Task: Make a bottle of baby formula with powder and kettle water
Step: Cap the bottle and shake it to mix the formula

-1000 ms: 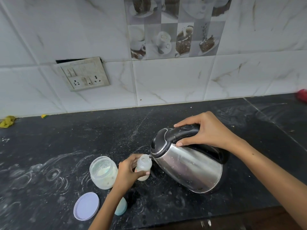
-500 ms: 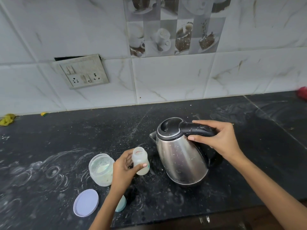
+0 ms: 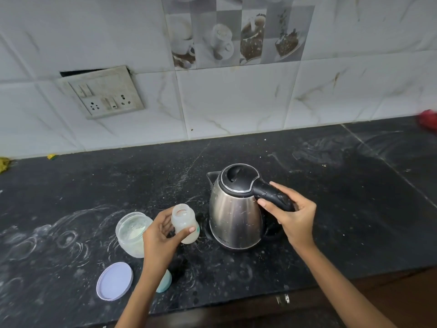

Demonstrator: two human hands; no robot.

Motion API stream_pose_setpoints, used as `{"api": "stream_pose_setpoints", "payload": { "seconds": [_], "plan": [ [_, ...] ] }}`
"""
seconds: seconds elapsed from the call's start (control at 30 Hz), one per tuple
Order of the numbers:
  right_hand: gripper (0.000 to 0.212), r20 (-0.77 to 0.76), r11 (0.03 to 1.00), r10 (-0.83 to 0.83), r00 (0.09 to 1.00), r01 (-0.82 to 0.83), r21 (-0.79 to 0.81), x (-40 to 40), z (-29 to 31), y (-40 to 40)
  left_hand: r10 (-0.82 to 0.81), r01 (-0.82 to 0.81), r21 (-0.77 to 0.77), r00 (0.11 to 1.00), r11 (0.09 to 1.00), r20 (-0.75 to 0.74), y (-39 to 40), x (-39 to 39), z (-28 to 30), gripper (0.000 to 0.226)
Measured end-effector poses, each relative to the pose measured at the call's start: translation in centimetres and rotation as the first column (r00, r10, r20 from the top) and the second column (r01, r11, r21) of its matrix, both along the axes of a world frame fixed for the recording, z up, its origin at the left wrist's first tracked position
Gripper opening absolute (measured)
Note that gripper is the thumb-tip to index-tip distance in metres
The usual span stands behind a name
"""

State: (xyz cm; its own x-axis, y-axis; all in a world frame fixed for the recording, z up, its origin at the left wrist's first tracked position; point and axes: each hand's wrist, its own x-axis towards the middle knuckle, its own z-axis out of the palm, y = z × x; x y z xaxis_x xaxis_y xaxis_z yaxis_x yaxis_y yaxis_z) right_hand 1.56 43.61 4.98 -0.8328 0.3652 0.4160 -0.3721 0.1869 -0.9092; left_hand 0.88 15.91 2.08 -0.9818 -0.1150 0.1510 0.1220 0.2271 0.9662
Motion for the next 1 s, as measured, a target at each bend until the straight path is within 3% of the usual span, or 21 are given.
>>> {"api": "stream_pose_setpoints", "payload": {
  "seconds": [0.1, 0.23, 0.37, 0.47, 0.57, 0.67, 0.8, 1.0],
  "plan": [
    [0.049, 0.001, 1.000, -0.013, 1.000, 0.013, 0.009, 0.2, -0.9, -0.2, 0.001, -0.001, -0.013, 1.000, 1.000, -0.001, 0.0, 0.4, 0.3, 0.054],
    [0.048, -0.029, 0.985, -0.040, 0.999, 0.044, 0.168, 0.6, -0.9, -0.2, 0.009, -0.009, -0.013, 1.000, 1.000, 0.004, 0.0, 1.2, 0.3, 0.056],
    [0.042, -0.208, 0.818, -0.184, 0.961, 0.267, 0.510, 1.1, -0.5, -0.4, 0.017, -0.017, 0.010, 1.000, 1.000, 0.019, 0.1, 2.4, 0.3, 0.057],
    [0.030, -0.354, 0.723, -0.178, 0.918, 0.366, 0.585, 1.7, 0.7, -1.8, 0.031, -0.032, 0.046, 0.999, 0.998, 0.019, 0.1, 3.5, 0.4, 0.060],
    [0.018, -0.396, 0.746, -0.062, 0.916, 0.305, 0.591, 2.6, 1.1, -4.6, 0.045, -0.045, 0.039, 0.999, 0.998, 0.001, -0.5, 4.7, 0.5, 0.061],
    [0.012, -0.301, 0.772, 0.095, 0.949, 0.121, 0.624, 3.4, -0.4, -7.5, 0.075, -0.075, 0.035, 0.997, 0.997, -0.013, -1.7, 6.0, 0.6, 0.062],
    [0.017, -0.059, 0.708, 0.257, 0.965, -0.146, 0.691, 4.5, -4.2, -11.3, 0.108, -0.108, -0.001, 0.994, 0.994, -0.031, -4.1, 7.6, 1.1, 0.059],
    [0.058, 0.324, 0.614, 0.273, 0.906, -0.424, 0.666, 6.3, -8.2, -16.9, 0.129, -0.131, -0.038, 0.991, 0.991, -0.032, -8.6, 9.3, 1.4, 0.061]
  ]
}}
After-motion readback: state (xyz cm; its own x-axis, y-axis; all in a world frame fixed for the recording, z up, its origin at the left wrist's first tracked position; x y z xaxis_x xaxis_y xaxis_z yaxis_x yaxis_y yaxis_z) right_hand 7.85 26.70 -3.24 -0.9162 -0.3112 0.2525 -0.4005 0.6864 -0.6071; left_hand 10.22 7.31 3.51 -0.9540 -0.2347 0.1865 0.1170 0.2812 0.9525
